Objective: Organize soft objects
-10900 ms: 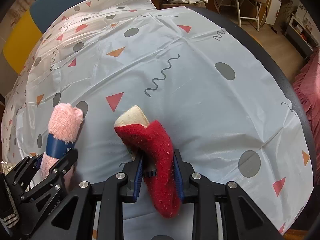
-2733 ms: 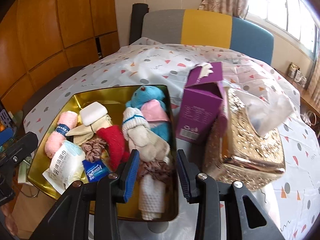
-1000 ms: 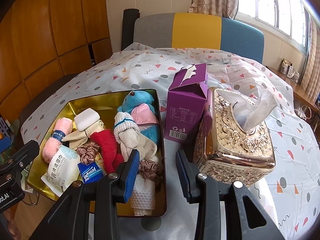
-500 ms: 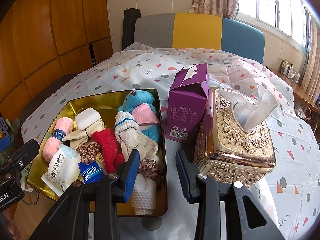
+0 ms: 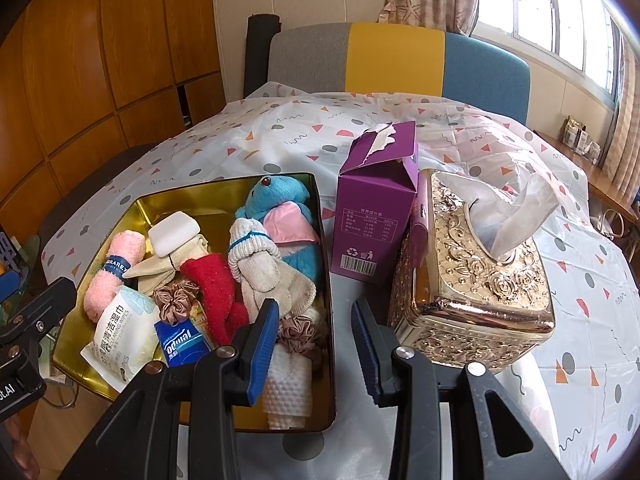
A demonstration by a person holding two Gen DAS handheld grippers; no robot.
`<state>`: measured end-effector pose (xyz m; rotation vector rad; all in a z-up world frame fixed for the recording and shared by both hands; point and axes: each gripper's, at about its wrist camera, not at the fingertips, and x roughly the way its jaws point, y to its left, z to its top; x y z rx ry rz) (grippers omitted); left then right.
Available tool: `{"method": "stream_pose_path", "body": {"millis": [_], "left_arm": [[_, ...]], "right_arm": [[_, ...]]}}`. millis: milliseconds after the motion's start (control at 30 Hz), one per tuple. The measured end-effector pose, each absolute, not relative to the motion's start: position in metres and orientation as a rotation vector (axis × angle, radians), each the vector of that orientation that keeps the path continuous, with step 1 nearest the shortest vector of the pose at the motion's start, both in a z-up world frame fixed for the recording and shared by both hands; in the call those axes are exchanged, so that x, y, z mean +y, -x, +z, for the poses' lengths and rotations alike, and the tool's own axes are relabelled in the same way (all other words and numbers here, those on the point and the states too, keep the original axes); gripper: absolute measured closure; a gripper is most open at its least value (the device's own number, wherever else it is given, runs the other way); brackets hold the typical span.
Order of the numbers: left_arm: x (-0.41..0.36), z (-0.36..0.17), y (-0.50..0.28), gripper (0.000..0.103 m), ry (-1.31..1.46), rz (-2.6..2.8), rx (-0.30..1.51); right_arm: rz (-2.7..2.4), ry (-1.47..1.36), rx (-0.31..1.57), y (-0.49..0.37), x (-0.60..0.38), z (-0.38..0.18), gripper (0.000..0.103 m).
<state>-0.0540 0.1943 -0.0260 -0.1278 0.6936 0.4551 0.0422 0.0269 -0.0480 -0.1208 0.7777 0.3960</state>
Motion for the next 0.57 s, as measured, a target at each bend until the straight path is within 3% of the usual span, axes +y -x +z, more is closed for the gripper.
{"method": "stream_pose_path", "body": {"millis": [567], "left_arm": [[0.1969,-0.0295,0.0536,0.000,0.143,0.434,0.696]], "right_arm": [[0.396,0.121,0.772,-0.0413,0.0262,-0.0490,0.066]]}}
